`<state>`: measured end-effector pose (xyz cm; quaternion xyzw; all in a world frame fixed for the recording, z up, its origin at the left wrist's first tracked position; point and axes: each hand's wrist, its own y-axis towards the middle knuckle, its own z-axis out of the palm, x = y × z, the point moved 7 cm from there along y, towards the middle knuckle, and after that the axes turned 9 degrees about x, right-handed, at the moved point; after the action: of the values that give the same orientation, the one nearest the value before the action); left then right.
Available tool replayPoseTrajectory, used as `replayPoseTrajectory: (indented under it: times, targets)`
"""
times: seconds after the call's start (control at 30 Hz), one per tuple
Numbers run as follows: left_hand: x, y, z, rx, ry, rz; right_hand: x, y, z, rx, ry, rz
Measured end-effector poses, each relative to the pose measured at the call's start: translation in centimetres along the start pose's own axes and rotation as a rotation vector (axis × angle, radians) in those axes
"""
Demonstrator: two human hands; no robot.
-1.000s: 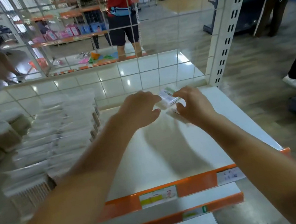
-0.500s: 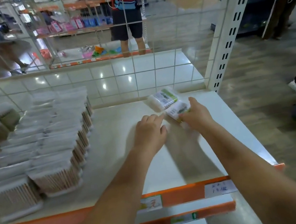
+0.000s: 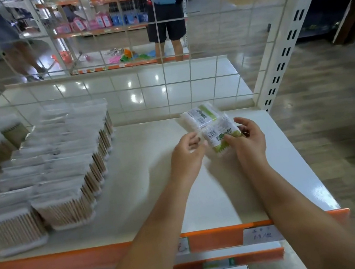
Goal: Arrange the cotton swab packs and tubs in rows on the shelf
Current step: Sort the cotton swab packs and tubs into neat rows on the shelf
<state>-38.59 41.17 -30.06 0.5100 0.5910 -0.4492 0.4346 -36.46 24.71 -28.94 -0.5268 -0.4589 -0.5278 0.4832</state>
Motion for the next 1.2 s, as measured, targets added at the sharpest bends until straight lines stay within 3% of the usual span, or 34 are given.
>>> replayPoseTrajectory:
  times: [0.3, 0.53, 0.77, 1.03, 1.2]
  targets:
    - [-0.5, -1.1, 0.1, 0.149, -0.364, 0.033, 0.2, -1.0, 2.2, 0.137, 0.1, -0.05]
    - [-0.5, -1.0, -0.4, 0.131, -0.363, 0.03, 0.4, -1.0, 2.4, 0.15, 0.174, -0.087]
    - [-1.2, -1.2, -2.3, 0.115, -0.251, 0.125, 0.0, -0.7, 2.1, 0.165, 0.306, -0.001]
    - [-0.8, -1.2, -3.7, 0.037, -0.434, 0.128, 0.1, -1.4, 3.2, 0.293, 0.245, 0.056]
    - [-0.9, -1.2, -3.4, 0.06, -0.395, 0.137, 0.5, -2.0, 4.1, 0.457, 0.201, 0.065]
